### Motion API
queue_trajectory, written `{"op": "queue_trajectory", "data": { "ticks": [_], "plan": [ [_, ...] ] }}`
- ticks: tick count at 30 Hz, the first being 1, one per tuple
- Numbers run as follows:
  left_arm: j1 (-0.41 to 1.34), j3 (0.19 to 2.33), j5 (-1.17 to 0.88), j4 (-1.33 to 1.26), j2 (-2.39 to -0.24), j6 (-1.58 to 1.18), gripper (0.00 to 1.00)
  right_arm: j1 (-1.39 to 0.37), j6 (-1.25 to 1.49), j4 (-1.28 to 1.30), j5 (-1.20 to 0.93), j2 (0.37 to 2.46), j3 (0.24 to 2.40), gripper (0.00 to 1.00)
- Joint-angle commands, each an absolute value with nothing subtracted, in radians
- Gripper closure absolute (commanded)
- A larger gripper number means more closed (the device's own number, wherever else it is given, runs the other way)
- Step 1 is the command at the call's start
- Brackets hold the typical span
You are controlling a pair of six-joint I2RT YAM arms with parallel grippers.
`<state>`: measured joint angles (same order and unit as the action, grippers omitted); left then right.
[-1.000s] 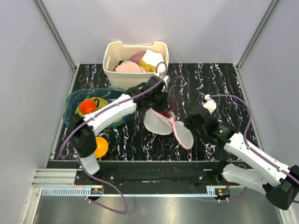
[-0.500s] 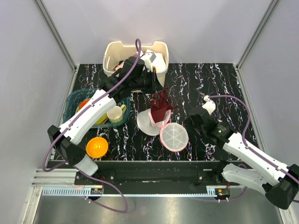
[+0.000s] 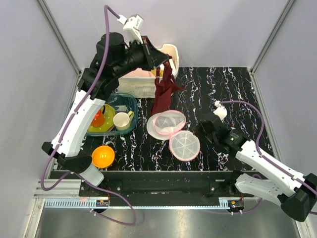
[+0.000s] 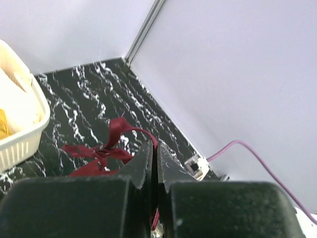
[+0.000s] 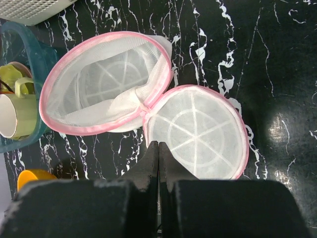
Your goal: Unzip the laundry bag and remove the bra
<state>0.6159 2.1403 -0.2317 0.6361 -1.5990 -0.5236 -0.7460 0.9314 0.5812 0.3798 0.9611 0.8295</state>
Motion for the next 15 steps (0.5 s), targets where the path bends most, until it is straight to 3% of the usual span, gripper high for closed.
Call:
{"op": "queue_trajectory", "data": {
  "ticks": [1,6,13,15],
  "plan": [
    [0.539,2.265,-0.238,0.571,-1.655,-0.505,1.0,-0.741,0.926,0.529,0.354,0.976,0.839,1.0],
    [0.39,2.449,-0.288,0.543,-1.795,-0.581,1.0,-0.741,0.923,0.531,0.364,0.956,0.836,1.0],
    [0.272,2.356,-0.22,0.238,-1.861,-0.626,1.0,-0.741,0.917,0.542,0.382,0.969,0.842,1.0],
    [0.258,2.451,-0.178,0.224,-1.946,-0.611,1.0,-0.742,0.914,0.543,0.387,0.983,0.851,1.0]
  ]
}}
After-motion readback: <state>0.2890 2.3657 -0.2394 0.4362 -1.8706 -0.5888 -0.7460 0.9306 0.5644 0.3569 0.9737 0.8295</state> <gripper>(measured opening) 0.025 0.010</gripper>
